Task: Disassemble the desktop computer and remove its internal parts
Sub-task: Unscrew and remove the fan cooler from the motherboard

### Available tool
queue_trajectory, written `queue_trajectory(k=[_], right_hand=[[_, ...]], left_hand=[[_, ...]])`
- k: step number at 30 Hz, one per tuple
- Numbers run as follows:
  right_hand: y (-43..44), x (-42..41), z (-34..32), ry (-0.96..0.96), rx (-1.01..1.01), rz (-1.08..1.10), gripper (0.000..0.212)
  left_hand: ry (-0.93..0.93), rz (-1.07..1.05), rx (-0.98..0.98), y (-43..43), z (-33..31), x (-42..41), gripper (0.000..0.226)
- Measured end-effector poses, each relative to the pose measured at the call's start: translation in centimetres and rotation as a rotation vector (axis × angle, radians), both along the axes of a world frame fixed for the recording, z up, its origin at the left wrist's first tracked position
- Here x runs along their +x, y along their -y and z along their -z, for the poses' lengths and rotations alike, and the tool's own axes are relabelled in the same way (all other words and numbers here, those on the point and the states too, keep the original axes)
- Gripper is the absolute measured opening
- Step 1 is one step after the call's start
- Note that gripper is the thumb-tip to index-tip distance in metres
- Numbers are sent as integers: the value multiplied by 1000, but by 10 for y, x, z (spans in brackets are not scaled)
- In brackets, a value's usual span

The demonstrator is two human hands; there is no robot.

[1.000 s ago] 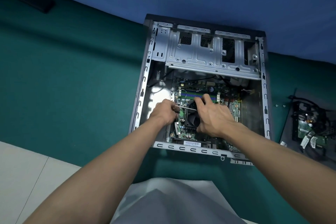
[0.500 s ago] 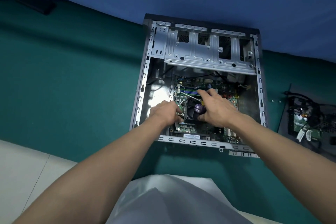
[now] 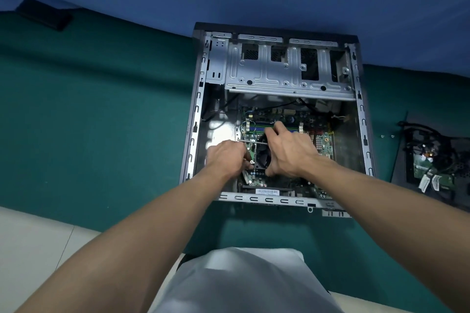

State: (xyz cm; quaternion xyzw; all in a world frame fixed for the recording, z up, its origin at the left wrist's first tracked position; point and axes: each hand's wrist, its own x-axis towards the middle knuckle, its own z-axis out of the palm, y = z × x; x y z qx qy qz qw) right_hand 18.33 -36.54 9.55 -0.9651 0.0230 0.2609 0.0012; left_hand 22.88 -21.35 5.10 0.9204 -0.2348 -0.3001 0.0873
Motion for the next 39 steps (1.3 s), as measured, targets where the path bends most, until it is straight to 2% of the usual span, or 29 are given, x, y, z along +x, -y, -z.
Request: queue_trajectory(k=[3,9,16,21,29,33,35,38,39], right_hand=[[-3,-10,6,14,20,16,97],[6,-6,5,8,42,29,93],[-7,-25,12,44,-24,53,89],[5,-18,9,14,10,-56,98],[16,-6,8,-28,60,-10,96],[16,-3,0,-107,103,36,97],[18,-8,-8,-120,177,97,85],[23,-20,-22,-100,318,120,28],[26,-24,-26,-85,334,122,23]], left_hand=[[-172,-148,-18,-4,4,2,27],[-316,-219,34,-4,5,1,34],[-327,-260,33,-4,6,-2,31],[-317,-277,29,0,12,-7,29],[-321,-281,25,1,9,-5,23],[-332,-265,10,0,5,-7,27],[-343,-259,-14,0,2,-7,29],[-355,-250,-62,-1,-2,-7,26],[-356,-244,-65,-1,-3,-7,26]])
